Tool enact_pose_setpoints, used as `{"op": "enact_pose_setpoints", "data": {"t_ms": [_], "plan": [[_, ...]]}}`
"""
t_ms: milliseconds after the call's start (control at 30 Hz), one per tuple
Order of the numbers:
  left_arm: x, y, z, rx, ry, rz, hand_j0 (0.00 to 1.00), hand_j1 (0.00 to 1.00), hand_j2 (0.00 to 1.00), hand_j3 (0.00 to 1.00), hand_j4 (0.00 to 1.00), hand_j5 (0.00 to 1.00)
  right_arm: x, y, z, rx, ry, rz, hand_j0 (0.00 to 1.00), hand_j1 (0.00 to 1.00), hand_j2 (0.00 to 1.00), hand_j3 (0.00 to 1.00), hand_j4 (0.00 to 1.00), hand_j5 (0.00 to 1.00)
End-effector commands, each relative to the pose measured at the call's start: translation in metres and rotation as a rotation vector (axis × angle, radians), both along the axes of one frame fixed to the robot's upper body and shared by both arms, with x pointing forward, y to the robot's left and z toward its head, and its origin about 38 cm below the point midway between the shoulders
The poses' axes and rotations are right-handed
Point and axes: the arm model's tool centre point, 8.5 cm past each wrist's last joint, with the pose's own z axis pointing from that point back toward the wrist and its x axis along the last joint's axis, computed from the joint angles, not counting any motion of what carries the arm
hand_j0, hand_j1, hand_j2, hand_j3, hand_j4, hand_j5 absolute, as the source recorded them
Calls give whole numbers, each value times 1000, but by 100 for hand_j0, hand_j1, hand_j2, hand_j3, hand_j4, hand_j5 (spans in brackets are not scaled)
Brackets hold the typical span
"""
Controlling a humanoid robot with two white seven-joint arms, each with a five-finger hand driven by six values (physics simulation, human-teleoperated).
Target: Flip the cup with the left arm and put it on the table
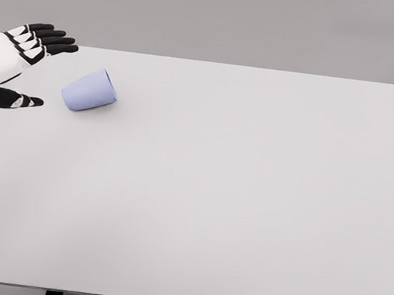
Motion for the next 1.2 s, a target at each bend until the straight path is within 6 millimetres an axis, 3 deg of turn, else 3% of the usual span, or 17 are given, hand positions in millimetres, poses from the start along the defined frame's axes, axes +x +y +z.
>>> {"op": "enact_pose_setpoints", "data": {"t_ms": [0, 733, 933, 1067, 1167], "plan": [[0, -1, -1, -6, 5, -1, 100, 100, 100, 100, 100, 100, 0, 0, 0, 0, 0, 2, 100, 100, 100, 100, 100, 100], [1, 0, -2, 25, -3, 5, 100, 100, 100, 100, 100, 100, -1, 0, 0, 1, 2, -3, 100, 100, 100, 100, 100, 100], [-2, -5, -22, 54, 68, -17, 100, 100, 100, 100, 100, 100, -1, 0, 0, 1, 1, -3, 100, 100, 100, 100, 100, 100], [-4, 4, -25, 105, 105, -14, 100, 100, 100, 100, 100, 100, -1, 0, 0, 1, 2, -3, 100, 100, 100, 100, 100, 100], [-6, 17, -14, 167, 112, -2, 100, 100, 100, 100, 100, 100, -2, 0, 0, 0, 3, -3, 100, 100, 100, 100, 100, 100]]}}
